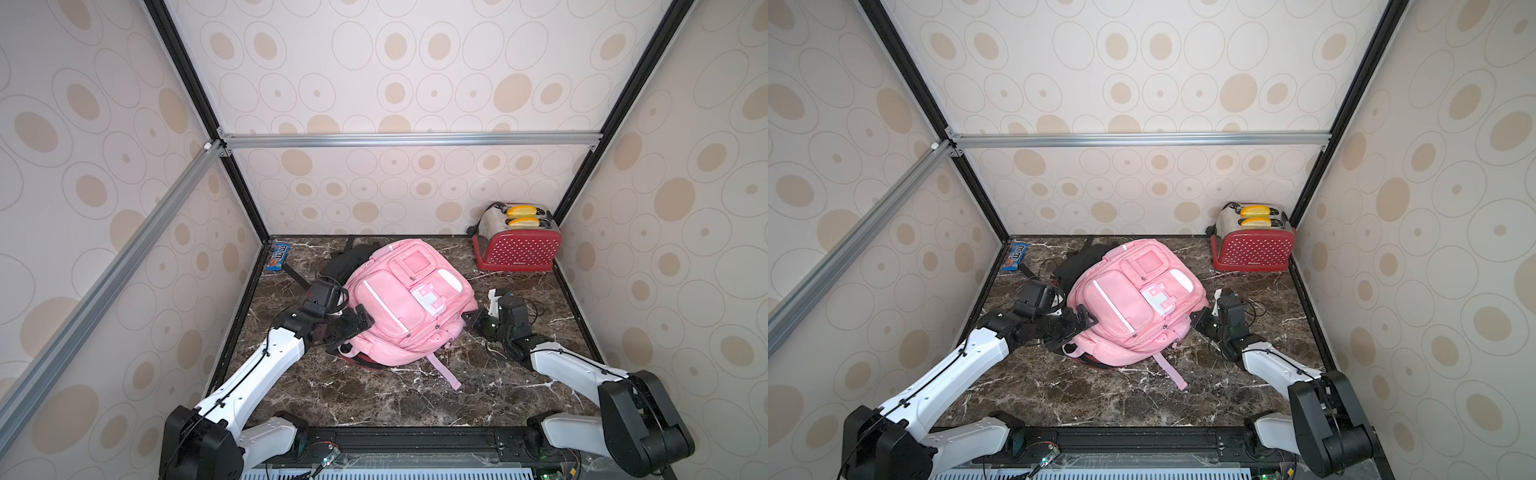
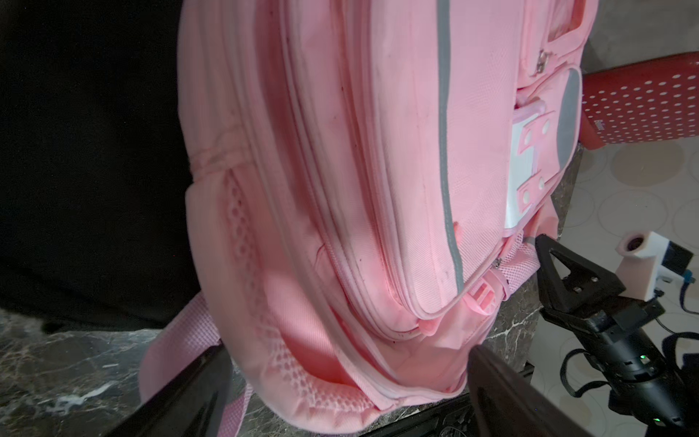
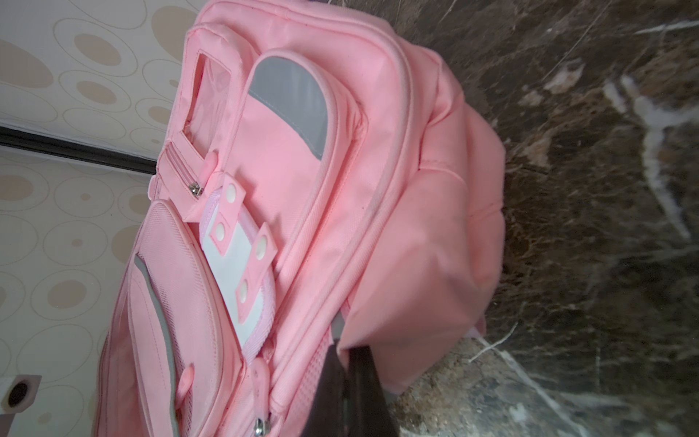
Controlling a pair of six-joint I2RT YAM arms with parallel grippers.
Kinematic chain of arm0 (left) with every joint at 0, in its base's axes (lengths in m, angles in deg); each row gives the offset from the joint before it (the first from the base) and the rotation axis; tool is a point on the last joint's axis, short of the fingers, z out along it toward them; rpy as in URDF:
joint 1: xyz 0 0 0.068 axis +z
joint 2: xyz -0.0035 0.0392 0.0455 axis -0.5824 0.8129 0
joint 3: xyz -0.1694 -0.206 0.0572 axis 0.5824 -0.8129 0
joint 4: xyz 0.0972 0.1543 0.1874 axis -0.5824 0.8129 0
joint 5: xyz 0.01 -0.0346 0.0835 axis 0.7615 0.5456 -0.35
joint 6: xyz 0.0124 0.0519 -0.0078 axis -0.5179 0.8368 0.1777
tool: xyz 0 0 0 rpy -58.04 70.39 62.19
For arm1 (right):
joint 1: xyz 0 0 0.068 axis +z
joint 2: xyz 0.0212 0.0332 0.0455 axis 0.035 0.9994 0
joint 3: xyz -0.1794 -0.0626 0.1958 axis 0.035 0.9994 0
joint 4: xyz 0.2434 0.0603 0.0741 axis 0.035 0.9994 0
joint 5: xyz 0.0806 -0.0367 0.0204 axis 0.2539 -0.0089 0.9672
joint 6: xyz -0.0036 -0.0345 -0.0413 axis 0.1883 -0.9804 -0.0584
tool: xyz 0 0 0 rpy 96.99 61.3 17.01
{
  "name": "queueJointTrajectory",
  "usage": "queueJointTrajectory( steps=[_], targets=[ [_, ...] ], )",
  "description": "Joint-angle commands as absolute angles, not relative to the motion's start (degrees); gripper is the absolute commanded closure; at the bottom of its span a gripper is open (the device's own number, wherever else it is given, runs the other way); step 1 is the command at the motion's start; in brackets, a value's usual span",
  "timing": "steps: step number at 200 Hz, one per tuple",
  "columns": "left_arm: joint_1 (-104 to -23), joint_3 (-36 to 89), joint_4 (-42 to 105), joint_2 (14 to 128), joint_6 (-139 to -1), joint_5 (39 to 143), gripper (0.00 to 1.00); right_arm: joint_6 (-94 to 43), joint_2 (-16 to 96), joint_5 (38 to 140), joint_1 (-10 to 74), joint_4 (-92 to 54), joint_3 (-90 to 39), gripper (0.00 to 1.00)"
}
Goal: Zip up the backpack
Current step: Adjust the backpack at the center of the board, then zip the zipper on the backpack.
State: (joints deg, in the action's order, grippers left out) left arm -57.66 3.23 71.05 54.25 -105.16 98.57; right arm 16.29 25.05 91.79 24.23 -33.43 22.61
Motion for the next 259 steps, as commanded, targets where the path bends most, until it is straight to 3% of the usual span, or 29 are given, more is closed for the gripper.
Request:
queueJointTrajectory(
  steps=[1,77,91,135,155,173,194,209,228,259],
  targets=[
    [-57.9,1.6,67.0,55.2,-107.6,98.6,0.01,15.8,24.2,93.7,24.9,-34.7,20.5,1.0],
    [-58.0,-0.7,59.8,59.8,-109.0,100.9,0.04,11.0,22.8,95.9,24.9,-30.1,19.3,1.0],
    [-58.0,-0.5,59.4,59.2,-108.9,101.4,0.16,10.0,23.1,96.2,24.9,-29.0,18.7,1.0],
    [-58.0,-0.8,60.0,56.8,-108.7,101.4,0.8,6.7,24.1,96.8,24.9,-25.6,16.4,1.0],
    [-58.0,-0.6,59.9,56.9,-108.6,101.7,1.0,3.1,24.6,97.0,24.9,-21.3,13.8,1.0],
    [-58.0,-0.4,59.3,56.0,-109.2,101.7,1.0,-4.1,24.9,96.9,24.9,-14.0,10.1,0.99],
    [-58.0,0.8,60.1,54.9,-109.1,100.7,1.0,-11.7,22.6,96.9,24.9,-8.2,8.7,0.7],
    [-58.0,1.3,60.8,53.9,-109.2,100.0,1.0,-15.5,18.6,96.8,25.0,-4.9,9.2,0.61],
    [-58.0,2.0,61.6,53.4,-109.6,99.5,1.0,-18.7,10.9,96.6,25.0,-1.2,10.6,0.55],
    [-58.0,2.3,59.9,52.1,-112.5,100.5,1.0,-18.7,-0.9,98.8,25.3,-0.5,16.1,0.55]
  ],
)
